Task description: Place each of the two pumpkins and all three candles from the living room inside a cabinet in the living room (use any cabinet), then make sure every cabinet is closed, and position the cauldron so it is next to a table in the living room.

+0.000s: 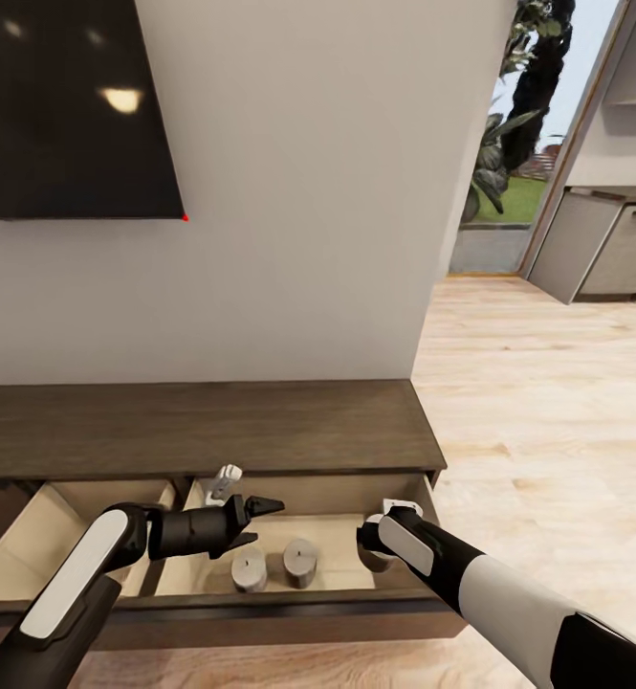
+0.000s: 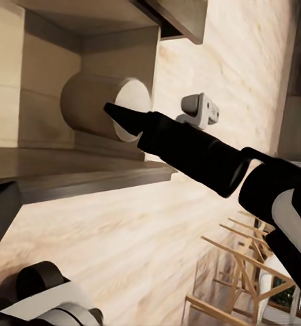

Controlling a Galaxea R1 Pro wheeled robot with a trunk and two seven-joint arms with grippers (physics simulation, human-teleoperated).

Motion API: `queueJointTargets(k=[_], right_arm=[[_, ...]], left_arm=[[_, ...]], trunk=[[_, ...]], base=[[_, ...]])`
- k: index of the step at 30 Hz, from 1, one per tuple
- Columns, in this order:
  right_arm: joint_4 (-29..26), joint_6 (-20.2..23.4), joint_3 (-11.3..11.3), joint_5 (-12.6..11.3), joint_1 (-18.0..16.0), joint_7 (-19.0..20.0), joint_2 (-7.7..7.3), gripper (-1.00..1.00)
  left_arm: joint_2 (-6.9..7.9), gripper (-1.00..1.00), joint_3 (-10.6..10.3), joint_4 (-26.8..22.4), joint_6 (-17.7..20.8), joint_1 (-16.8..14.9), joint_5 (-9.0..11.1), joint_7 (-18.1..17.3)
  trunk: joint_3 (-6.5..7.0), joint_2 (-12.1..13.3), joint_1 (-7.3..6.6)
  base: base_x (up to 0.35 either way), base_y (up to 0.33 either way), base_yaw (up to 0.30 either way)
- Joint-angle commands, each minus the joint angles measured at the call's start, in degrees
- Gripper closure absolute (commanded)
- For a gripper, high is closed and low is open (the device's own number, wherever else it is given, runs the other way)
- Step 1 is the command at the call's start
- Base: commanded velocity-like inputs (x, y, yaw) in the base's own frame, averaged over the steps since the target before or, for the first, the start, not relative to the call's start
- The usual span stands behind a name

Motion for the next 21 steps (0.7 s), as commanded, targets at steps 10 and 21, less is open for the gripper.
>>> queueJointTargets(k=[10,21], right_arm=[[-0.1,0.0,0.5,-0.4,-0.1,-0.4,-0.07,1.0],[-0.1,0.0,0.5,-0.4,-0.1,-0.4,-0.07,1.0]], left_arm=[[0.69,-1.0,-0.1,-0.2,0.0,1.0,0.6,-3.8],[2.0,-1.0,-0.1,0.0,0.0,1.0,0.6,-3.8]], trunk=[[-0.42,-0.8,0.44],[-0.42,-0.8,0.44]], base=[[0.0,0.0,0.0],[0.107,0.035,0.0]])
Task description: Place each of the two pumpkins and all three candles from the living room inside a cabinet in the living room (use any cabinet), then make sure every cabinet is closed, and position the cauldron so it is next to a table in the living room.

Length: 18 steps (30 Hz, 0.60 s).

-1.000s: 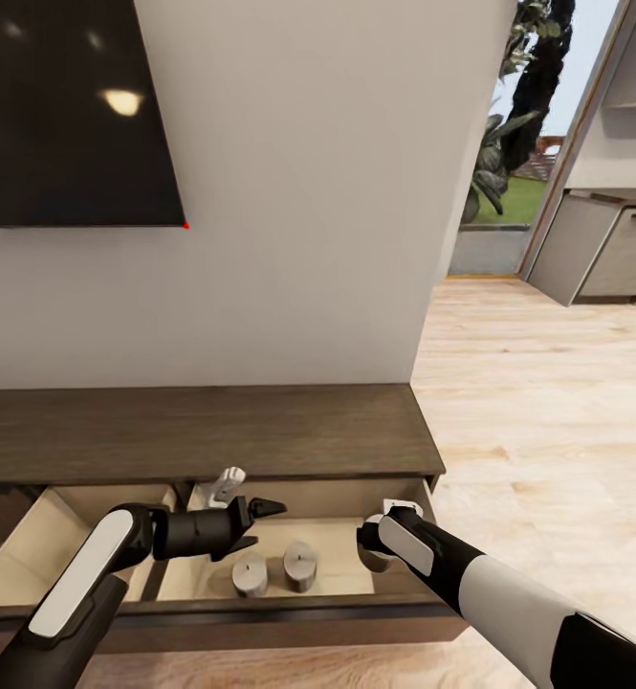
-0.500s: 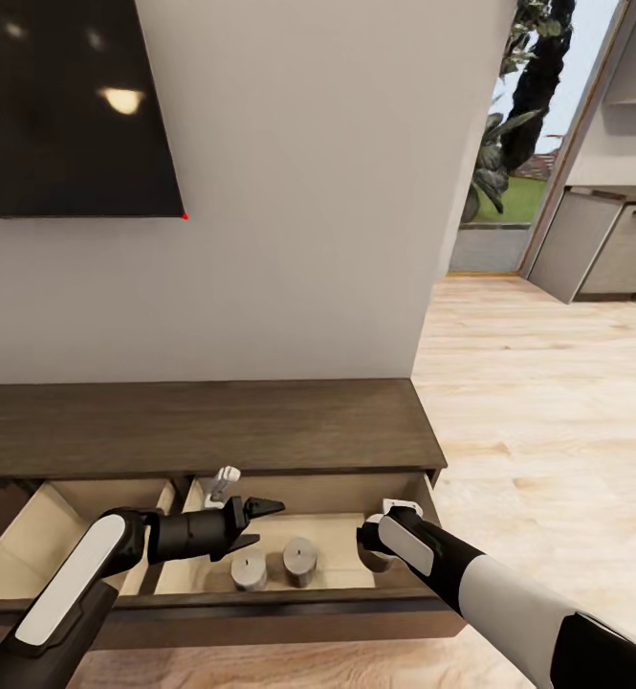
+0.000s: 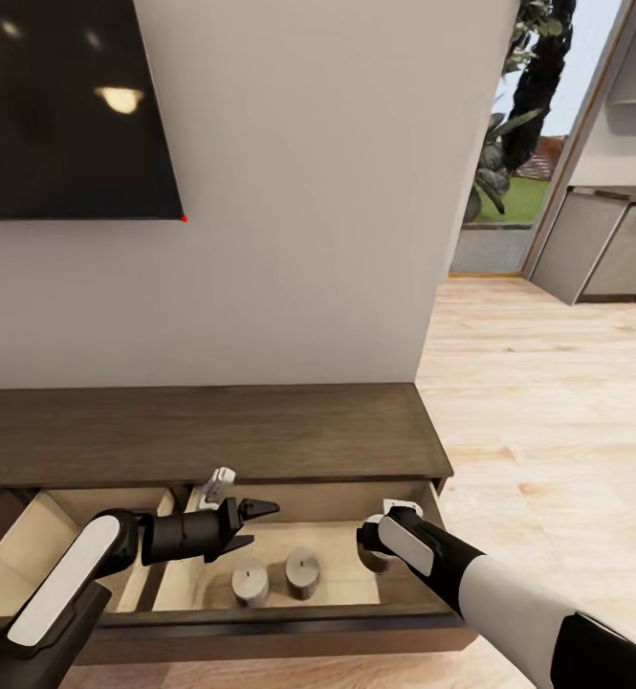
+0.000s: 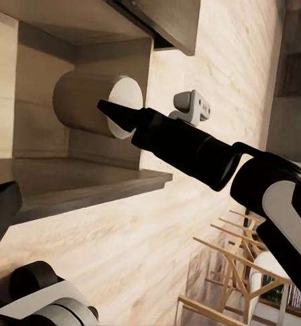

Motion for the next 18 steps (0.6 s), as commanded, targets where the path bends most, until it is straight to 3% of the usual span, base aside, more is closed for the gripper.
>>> queueJointTargets(k=[1,18], right_arm=[[-0.1,0.0,0.4,-0.4,-0.1,-0.4,-0.07,1.0],[-0.1,0.0,0.4,-0.4,-0.1,-0.5,-0.07,1.0]], left_arm=[[0.05,-1.0,0.0,0.0,-0.1,0.0,0.6,0.6],[-0.03,-1.0,-0.1,0.0,-0.1,0.0,0.6,0.6]], trunk=[[-0.05,0.0,0.01],[-0.41,-0.8,0.45]], base=[[0.188,0.002,0.0],[0.018,0.0,0.0]])
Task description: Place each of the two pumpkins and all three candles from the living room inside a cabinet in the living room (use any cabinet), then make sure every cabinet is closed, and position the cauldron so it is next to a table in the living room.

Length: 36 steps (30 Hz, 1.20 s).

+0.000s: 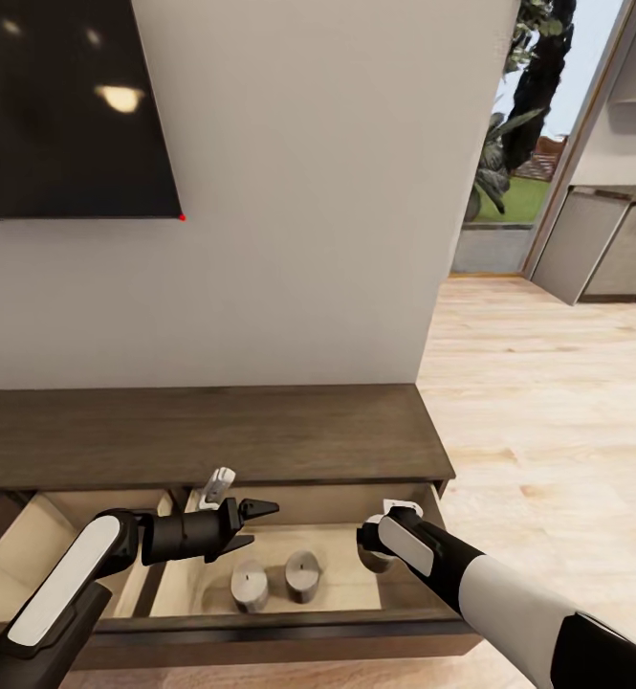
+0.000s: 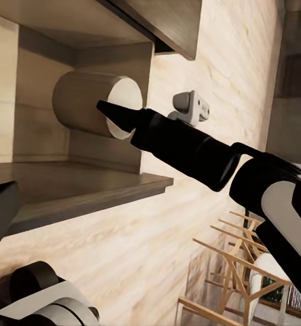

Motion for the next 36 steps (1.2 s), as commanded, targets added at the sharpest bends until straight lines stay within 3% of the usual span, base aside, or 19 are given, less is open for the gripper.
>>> queueJointTargets(k=[1,33,36], right_arm=[[-0.2,0.0,0.4,-0.4,-0.1,-0.4,-0.07,1.0],[-0.3,-1.8,0.4,-0.3,-0.1,-0.3,-0.09,1.0],[-0.3,-1.9,0.4,-0.3,-0.1,-0.3,-0.07,1.0]], left_arm=[[0.05,-1.0,-0.1,0.0,0.0,0.0,0.6,0.6],[0.03,-1.0,-0.1,-0.1,0.0,0.0,0.6,0.5],[0.03,-1.0,-0.1,-0.1,0.0,0.0,0.6,0.5]], trunk=[[-0.23,-0.4,0.22],[-5.98,-13.3,7.25],[-5.98,-13.3,7.25]], base=[[0.0,0.0,0.0],[0.0,0.0,0.0],[0.0,0.0,0.0]])
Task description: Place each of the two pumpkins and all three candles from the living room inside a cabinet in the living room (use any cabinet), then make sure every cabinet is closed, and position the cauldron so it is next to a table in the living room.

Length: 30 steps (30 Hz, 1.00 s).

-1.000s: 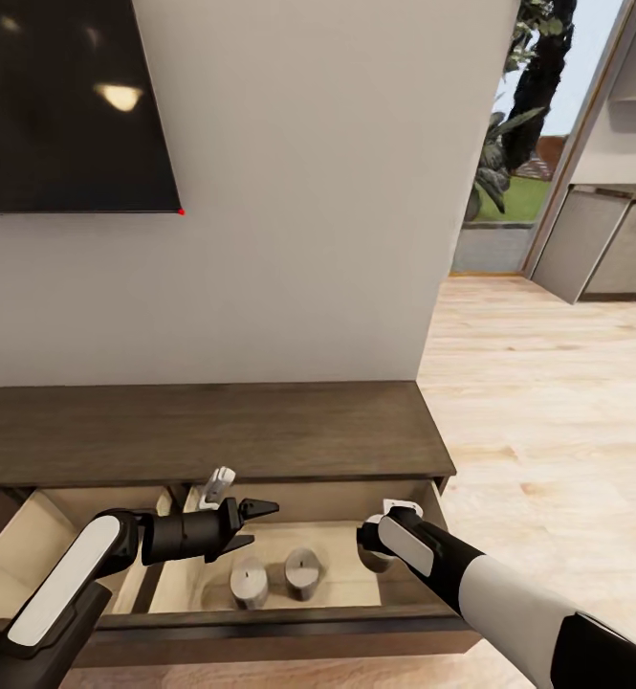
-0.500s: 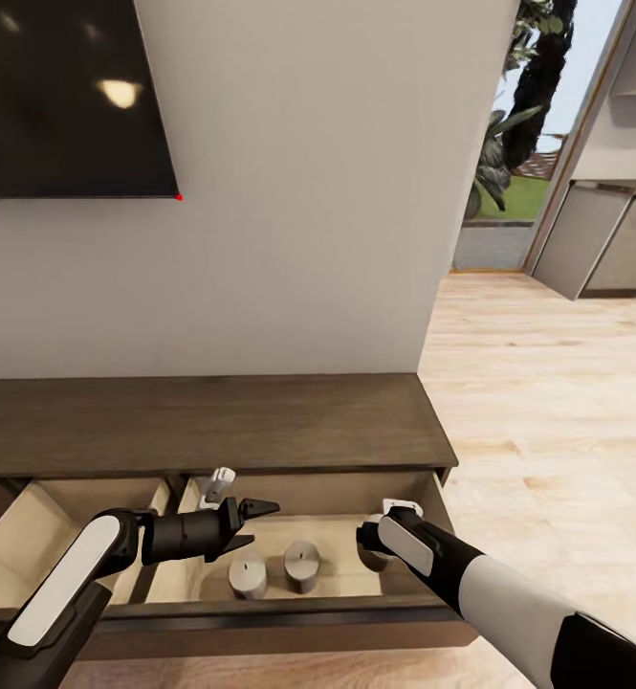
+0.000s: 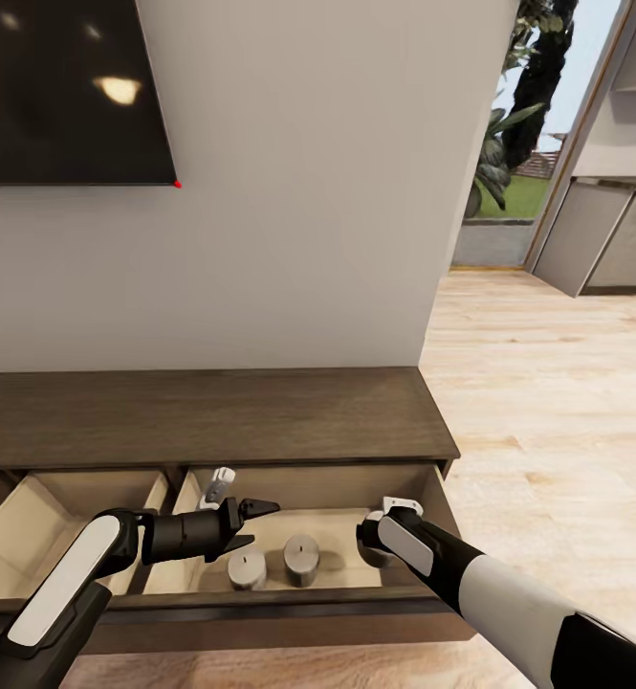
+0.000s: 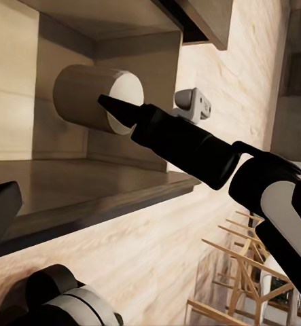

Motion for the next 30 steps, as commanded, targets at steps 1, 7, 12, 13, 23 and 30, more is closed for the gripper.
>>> queueJointTargets(k=[1,7,12,13,23,30], right_arm=[[-0.1,0.0,0.4,-0.4,-0.1,-0.4,-0.07,1.0],[-0.1,-0.2,0.4,-0.3,-0.1,-0.5,-0.06,1.0],[-0.1,-0.5,0.4,-0.3,-0.1,-0.5,-0.06,1.0],[-0.1,-0.5,0.4,-0.3,-0.1,-0.5,-0.06,1.0],[-0.1,-0.6,0.4,-0.3,-0.1,-0.5,-0.06,1.0],[-0.1,-0.7,0.4,-0.3,-0.1,-0.5,-0.06,1.0]], left_arm=[[0.04,-1.0,-0.1,0.0,0.0,0.0,0.6,0.6],[0.04,-1.0,-0.1,0.0,0.0,0.0,0.6,0.6],[0.04,-1.0,-0.1,-0.1,0.0,0.0,0.6,0.6],[0.04,-1.0,-0.1,-0.1,-0.1,0.0,0.6,0.6],[0.04,-1.0,-0.1,-0.1,0.0,0.0,0.6,0.6],[0.04,-1.0,-0.1,-0.1,0.0,0.0,0.6,0.6]], trunk=[[-0.05,0.0,-0.01],[-0.95,-2.0,1.09],[-1.85,-4.0,2.19],[-1.85,-4.0,2.19],[-2.57,-5.6,3.06],[-2.57,-5.6,3.06]], base=[[0.0,0.0,0.0],[0.0,0.0,0.0],[0.0,0.0,0.0],[0.0,0.0,0.0],[0.0,0.0,0.0],[0.0,0.0,0.0]])
